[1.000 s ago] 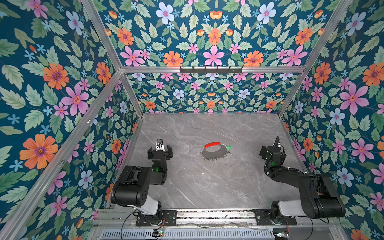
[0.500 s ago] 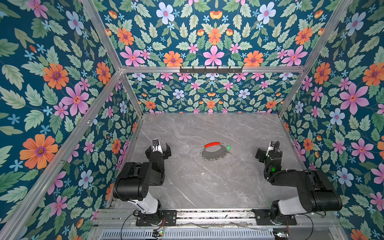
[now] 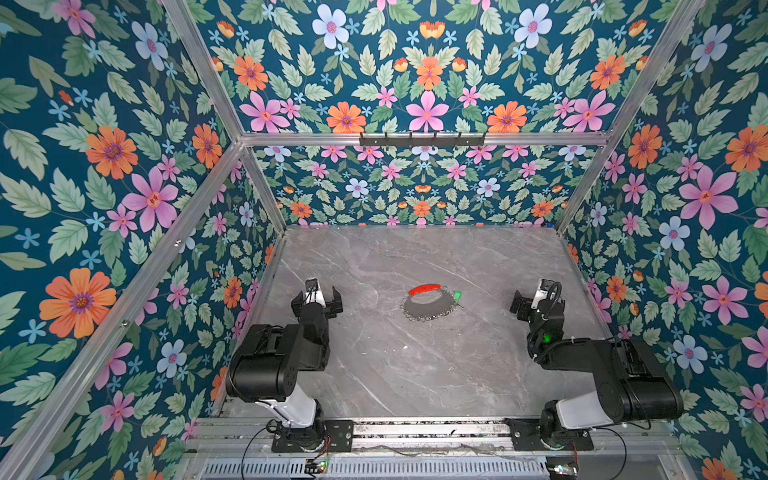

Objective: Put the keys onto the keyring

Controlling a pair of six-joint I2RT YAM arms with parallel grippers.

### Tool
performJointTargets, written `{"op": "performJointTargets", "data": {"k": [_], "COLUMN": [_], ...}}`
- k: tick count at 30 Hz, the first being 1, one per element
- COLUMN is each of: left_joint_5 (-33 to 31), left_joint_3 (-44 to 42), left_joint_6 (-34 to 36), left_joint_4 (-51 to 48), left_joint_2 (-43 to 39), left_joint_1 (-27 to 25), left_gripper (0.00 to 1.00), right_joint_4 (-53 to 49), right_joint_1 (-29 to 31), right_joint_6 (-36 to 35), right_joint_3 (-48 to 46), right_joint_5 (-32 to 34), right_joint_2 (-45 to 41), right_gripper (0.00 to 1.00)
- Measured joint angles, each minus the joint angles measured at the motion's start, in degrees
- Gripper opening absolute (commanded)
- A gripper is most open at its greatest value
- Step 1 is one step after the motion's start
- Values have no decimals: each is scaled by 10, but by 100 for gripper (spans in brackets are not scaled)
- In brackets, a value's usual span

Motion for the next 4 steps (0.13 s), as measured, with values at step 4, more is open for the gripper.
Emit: {"op": "performJointTargets", "data": {"k": [4], "left_joint_5": [0], "left_joint_3": [0], "left_joint_6": [0], "left_joint_4": [0], "left_joint_2": [0], "left_joint_1": [1], "left_gripper": [100], "right_joint_4": [-2], "right_joint_1": [-6], "right_joint_6": [0], "right_joint_3": [2], "right_joint_5": [-4], "right_joint_2": [0], "right_gripper": [99]}}
